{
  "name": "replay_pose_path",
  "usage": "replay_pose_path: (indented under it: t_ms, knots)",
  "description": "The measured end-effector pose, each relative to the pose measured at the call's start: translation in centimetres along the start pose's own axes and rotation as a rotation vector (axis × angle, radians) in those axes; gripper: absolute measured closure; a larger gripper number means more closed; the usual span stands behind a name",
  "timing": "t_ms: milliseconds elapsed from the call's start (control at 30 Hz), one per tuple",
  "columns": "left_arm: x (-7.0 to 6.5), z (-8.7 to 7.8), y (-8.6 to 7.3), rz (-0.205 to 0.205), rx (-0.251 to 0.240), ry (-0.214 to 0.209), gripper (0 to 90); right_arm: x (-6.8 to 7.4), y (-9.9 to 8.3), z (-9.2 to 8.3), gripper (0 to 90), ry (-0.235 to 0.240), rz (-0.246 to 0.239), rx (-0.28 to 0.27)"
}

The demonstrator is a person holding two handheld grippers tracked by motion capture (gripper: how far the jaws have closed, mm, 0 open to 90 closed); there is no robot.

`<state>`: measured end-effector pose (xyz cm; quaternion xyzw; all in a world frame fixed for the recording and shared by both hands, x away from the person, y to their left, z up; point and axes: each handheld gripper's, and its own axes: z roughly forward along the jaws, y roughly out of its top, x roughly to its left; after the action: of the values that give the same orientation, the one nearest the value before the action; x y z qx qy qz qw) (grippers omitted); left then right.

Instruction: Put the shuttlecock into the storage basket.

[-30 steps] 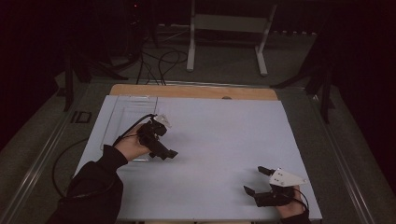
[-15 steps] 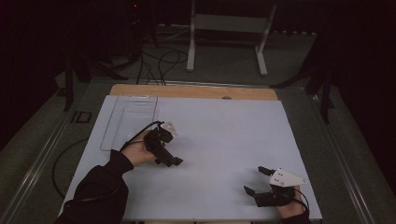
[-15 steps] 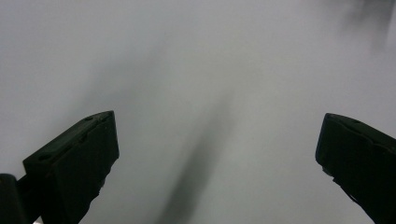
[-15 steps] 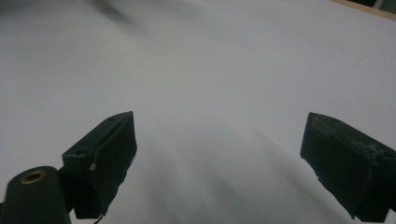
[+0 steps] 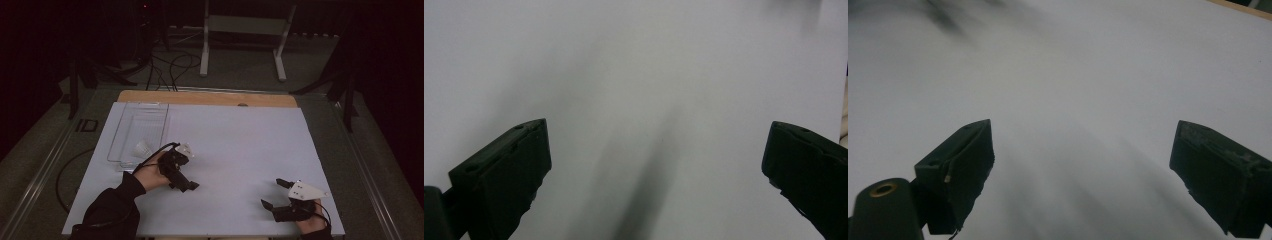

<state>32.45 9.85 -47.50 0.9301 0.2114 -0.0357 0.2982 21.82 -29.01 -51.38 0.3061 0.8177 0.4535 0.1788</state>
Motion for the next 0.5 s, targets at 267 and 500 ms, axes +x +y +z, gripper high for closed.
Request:
replay_pose_path:
  t_ms: [267, 500]
  knots:
    - [-0.5, 0.4, -1.4, -0.004, -0.008, -0.014, 0.2, 0.0, 0.0, 0.0, 10.4, 0.002, 0.001, 0.001]
    - [-1.0, 0.6, -2.5, -0.001, -0.007, -0.022, 0.2, 0.0, 0.0, 0.0, 10.4, 0.0, 0.003, 0.002]
